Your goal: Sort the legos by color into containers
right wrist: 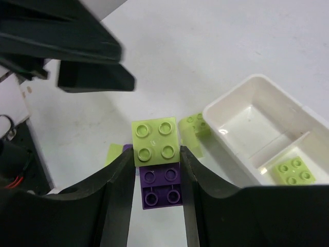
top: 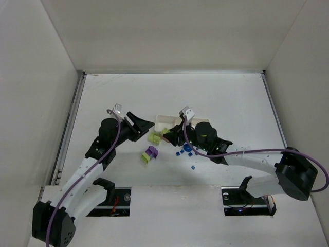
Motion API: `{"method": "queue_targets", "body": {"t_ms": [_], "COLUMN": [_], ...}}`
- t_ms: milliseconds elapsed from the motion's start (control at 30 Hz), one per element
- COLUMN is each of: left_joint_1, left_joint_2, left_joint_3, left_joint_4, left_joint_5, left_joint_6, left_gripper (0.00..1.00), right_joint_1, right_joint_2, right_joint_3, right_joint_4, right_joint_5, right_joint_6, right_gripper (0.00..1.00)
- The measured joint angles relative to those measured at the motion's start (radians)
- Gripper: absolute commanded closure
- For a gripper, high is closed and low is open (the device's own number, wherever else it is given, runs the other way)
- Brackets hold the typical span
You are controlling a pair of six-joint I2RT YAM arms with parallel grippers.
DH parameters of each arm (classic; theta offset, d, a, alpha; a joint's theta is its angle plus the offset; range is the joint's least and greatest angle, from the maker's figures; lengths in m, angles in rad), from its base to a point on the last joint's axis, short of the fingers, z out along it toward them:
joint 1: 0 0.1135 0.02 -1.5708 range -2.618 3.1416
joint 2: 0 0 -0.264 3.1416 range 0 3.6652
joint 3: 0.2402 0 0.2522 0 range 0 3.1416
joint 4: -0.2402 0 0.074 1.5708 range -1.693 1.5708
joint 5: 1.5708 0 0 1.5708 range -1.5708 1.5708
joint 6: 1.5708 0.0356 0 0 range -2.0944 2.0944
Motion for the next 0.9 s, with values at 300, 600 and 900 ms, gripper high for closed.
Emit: {"method": "queue_targets", "body": {"t_ms": [300,600,900], "left_joint_1": [-0.161,-0.436,-0.515], "left_joint_2": [-0.146,-0.043,0.031], "left_joint_3": [-0.047,-0.051,-0.051], "left_joint_4": [-0.005,0.075,0.194], "left_joint_5": [-0.241,-0.479,-0.639], "left_joint_6": [0.110,0.205,0.266], "left_gripper": [0.44,0.42,0.43], "right_joint_1": [-0.042,-0.042,-0.042], "right_joint_2": [0.003,0.048,0.086], "right_joint_3": [0.029,0.109,0.116], "right_joint_4": [-0.009,-0.016,-0.032], "right_joint_5": [0.167,0.269,0.291], "right_joint_6": [0.153,0.363,0.494], "right_gripper": [0.73,0.73,0.73]}}
